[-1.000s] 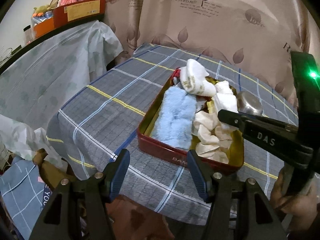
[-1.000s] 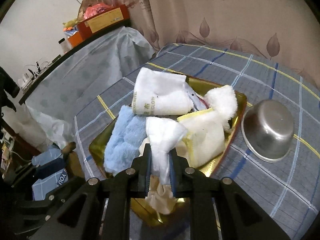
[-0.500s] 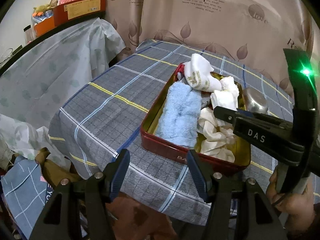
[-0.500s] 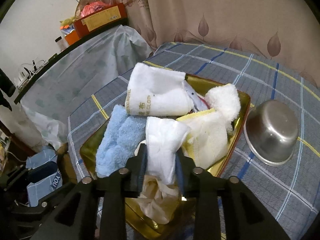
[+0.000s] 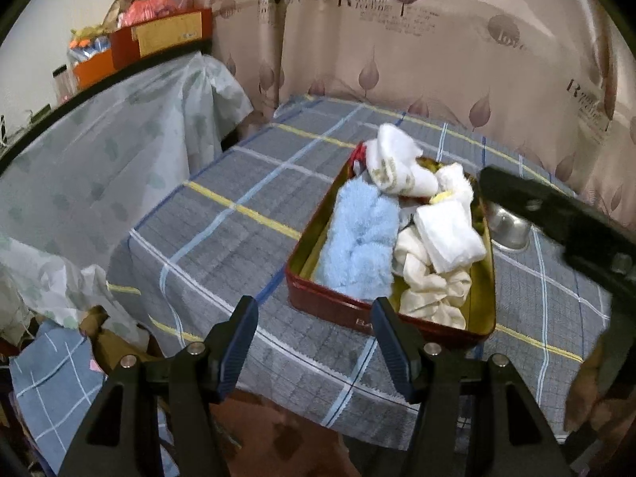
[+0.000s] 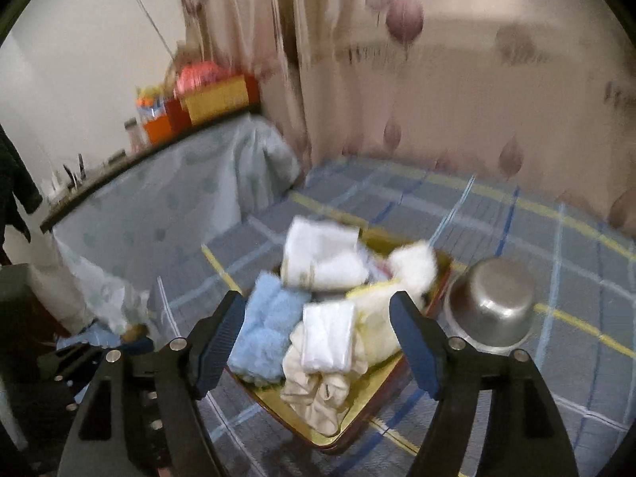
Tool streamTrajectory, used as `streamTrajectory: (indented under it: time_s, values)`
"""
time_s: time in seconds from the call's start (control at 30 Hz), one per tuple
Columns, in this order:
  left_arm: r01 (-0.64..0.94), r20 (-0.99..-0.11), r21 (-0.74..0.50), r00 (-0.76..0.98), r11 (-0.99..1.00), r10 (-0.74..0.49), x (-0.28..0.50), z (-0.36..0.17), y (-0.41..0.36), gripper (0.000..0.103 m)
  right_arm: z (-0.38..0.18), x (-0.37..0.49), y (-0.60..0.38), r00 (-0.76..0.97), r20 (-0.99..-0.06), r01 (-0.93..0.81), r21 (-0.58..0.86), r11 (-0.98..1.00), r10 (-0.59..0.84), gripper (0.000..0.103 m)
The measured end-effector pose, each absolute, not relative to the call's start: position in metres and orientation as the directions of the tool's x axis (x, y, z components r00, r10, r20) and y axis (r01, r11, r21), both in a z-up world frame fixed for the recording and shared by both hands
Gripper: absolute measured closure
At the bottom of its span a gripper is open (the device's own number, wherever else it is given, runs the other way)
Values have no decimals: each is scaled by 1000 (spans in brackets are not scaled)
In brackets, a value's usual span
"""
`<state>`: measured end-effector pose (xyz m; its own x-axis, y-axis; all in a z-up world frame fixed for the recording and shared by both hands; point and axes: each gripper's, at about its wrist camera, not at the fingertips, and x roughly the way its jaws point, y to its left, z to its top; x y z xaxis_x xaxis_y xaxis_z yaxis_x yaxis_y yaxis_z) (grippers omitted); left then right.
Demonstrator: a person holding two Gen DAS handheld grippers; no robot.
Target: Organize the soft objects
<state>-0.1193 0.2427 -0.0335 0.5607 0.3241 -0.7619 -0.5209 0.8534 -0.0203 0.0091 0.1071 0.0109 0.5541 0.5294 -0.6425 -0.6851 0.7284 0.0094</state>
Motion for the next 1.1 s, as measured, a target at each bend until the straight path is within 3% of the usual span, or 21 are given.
streamTrajectory:
  time_s: [0.03,0.1,0.2,0.33,0.47,0.83,1.1]
  values:
    - [-516,-753,-17,570,856,329,-120,-31,241,42,18,1,103,582,-604,-684,0,730,545,28]
    - [-509,-729,-7,591,860,344,-123,-24,239,42,30,-24,92,674,-484,-660,-55,749,558,4]
    - [-491,-685,26,626,871,373,-127,-14,235,42,34,-58,81,745,-348,-639,-130,758,569,0]
    - [-489,-654,59,640,871,403,-130,-8,235,42,29,-64,86,738,-399,-638,-150,756,544,0]
    - [-480,-654,1,664,878,363,-133,-6,241,42,22,-61,81,742,-443,-602,-114,790,502,0]
    - [-470,-518,9,752,883,406,-151,10,223,42,23,-77,69,804,-411,-530,-167,831,430,0]
    - [-444,-536,-35,764,895,358,-150,7,225,42,26,-78,66,812,-407,-516,-167,840,418,0]
